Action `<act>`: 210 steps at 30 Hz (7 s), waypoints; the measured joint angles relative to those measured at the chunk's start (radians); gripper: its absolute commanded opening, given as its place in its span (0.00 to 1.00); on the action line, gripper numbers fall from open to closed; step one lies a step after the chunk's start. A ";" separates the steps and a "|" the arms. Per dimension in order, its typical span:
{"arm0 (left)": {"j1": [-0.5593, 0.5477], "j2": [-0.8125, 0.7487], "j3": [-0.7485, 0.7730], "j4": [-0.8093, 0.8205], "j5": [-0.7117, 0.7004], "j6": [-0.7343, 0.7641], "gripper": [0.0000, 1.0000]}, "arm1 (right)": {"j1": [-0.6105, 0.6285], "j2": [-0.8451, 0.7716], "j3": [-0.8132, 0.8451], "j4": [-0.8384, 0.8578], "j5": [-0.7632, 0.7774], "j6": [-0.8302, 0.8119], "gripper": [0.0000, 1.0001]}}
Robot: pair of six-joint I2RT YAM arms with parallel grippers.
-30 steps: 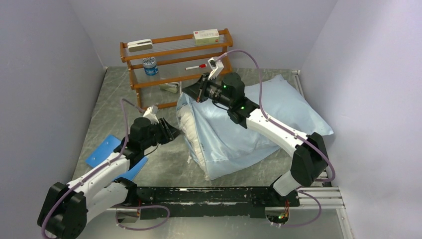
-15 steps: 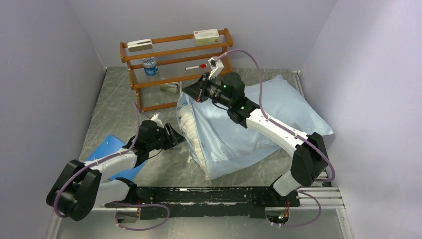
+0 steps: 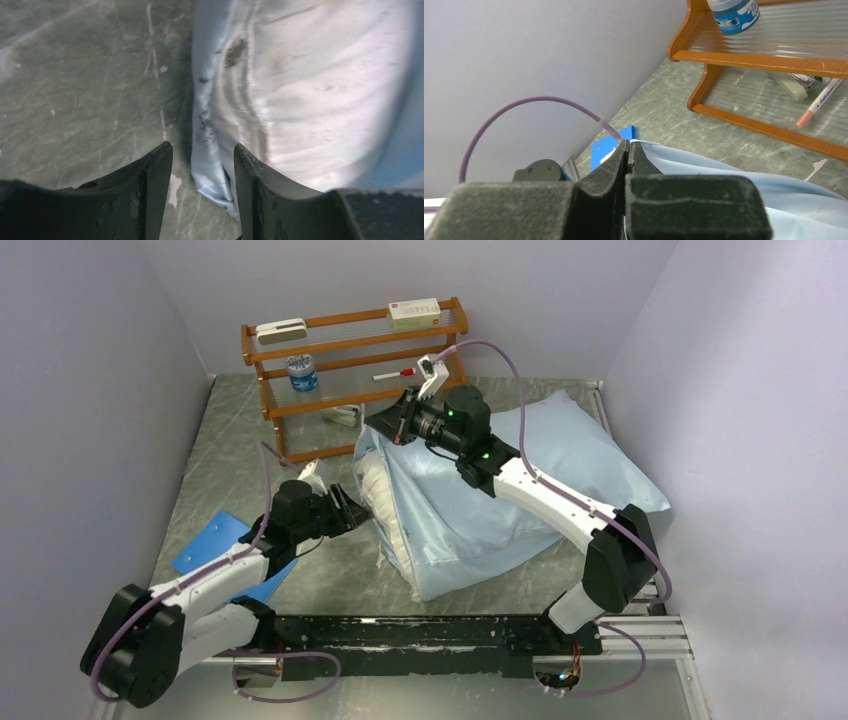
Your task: Put the pillow into the pillowcase
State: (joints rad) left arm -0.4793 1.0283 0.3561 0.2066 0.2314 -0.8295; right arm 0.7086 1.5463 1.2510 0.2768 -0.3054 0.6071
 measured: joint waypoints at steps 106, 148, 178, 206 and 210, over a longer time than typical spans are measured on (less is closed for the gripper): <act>-0.061 0.145 0.133 -0.137 0.159 -0.076 0.74 | 0.171 -0.075 -0.036 -0.513 0.708 -0.378 0.00; -0.336 -0.366 0.101 -0.626 -0.109 -0.146 0.65 | 0.167 -0.047 -0.044 -0.454 0.675 -0.356 0.00; -0.264 -0.130 0.254 0.050 -0.243 0.025 0.85 | 0.162 -0.187 -0.076 -0.438 0.586 -0.267 0.79; -0.256 -0.185 -0.135 0.048 -0.372 -0.028 0.89 | 0.163 -0.342 -0.100 -0.443 0.600 -0.240 1.00; -0.255 -0.100 -0.191 0.274 -0.313 -0.022 0.84 | 0.163 -0.335 -0.097 -0.445 0.600 -0.246 1.00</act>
State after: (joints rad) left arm -0.7345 0.9283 0.1654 0.4805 -0.0818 -0.8513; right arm 0.8715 1.2114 1.1538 -0.1684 0.2947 0.3611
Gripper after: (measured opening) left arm 0.869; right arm 0.994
